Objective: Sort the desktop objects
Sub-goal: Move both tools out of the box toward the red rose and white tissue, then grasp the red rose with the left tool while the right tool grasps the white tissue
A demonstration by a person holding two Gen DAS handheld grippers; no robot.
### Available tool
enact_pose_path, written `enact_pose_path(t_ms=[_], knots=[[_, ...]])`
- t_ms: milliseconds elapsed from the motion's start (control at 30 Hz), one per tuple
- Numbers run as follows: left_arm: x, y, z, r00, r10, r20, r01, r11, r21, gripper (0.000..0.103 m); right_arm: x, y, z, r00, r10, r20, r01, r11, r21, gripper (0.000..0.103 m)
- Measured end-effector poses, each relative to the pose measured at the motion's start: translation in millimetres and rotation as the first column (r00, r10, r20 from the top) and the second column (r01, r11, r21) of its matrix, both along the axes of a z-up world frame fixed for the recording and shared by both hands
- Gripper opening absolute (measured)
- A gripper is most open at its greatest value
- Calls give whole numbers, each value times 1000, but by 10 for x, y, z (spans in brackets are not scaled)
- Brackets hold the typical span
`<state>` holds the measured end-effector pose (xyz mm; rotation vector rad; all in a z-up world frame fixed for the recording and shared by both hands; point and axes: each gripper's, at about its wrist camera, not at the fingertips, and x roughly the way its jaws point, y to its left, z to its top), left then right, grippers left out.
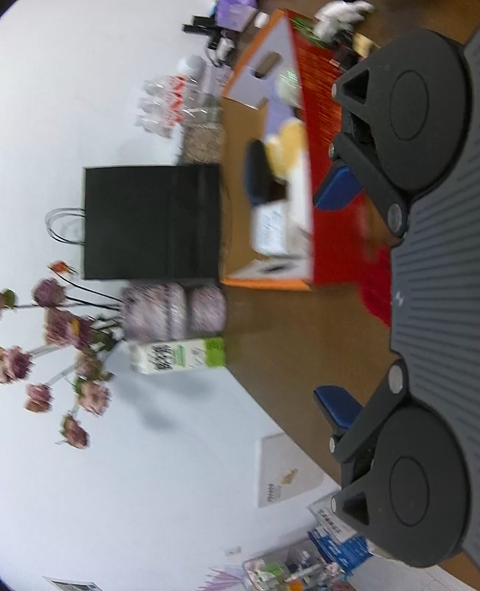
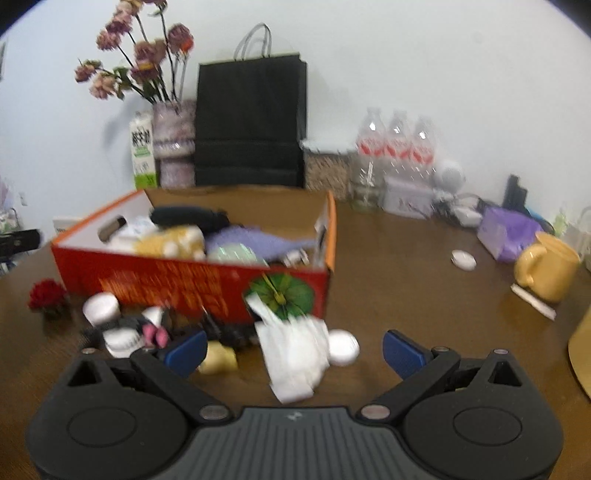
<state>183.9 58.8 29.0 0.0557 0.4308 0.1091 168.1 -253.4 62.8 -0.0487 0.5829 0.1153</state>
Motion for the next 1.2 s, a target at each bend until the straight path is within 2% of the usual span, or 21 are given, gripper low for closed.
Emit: enact_pose_path(t_ms=[200, 367, 600, 700, 800, 900, 1100, 1167, 1200], knots=[[-52, 207, -256, 997, 42, -69, -43, 999, -5, 103, 4, -78, -223, 999, -12, -34, 11, 1000, -15, 99], [-37, 202, -366, 995, 33, -94, -35, 999, -13, 103, 37, -67, -252, 1000, -5, -8, 5, 1000, -4, 95], [86, 188, -395, 993, 0, -119, -5, 999, -38, 103, 146, 15, -267, 1000, 0, 10, 0, 1000, -3, 92], [142, 182, -410, 990, -19, -139, 11, 998, -55, 103, 182, -1, -269, 1000, -2, 7, 2, 1000, 29, 92], [207, 171, -426, 987, -15, -157, 6, 998, -59, 103, 208, -2, -277, 1000, -14, -3, 14, 999, 31, 84], [251, 185, -439, 986, -16, -168, 2, 997, -80, 103, 267, -29, -306, 999, -19, -36, 21, 999, 50, 83], [268, 178, -438, 985, -13, -170, -1, 997, -83, 103, 330, -85, -353, 997, -24, -76, 32, 994, 105, 64], [272, 148, -437, 985, -13, -170, 1, 998, -68, 96, 314, -74, -354, 998, -15, -69, 22, 994, 108, 51], [269, 137, -435, 986, -15, -168, 4, 998, -64, 85, 312, -66, -355, 998, -11, -68, 19, 994, 108, 45]])
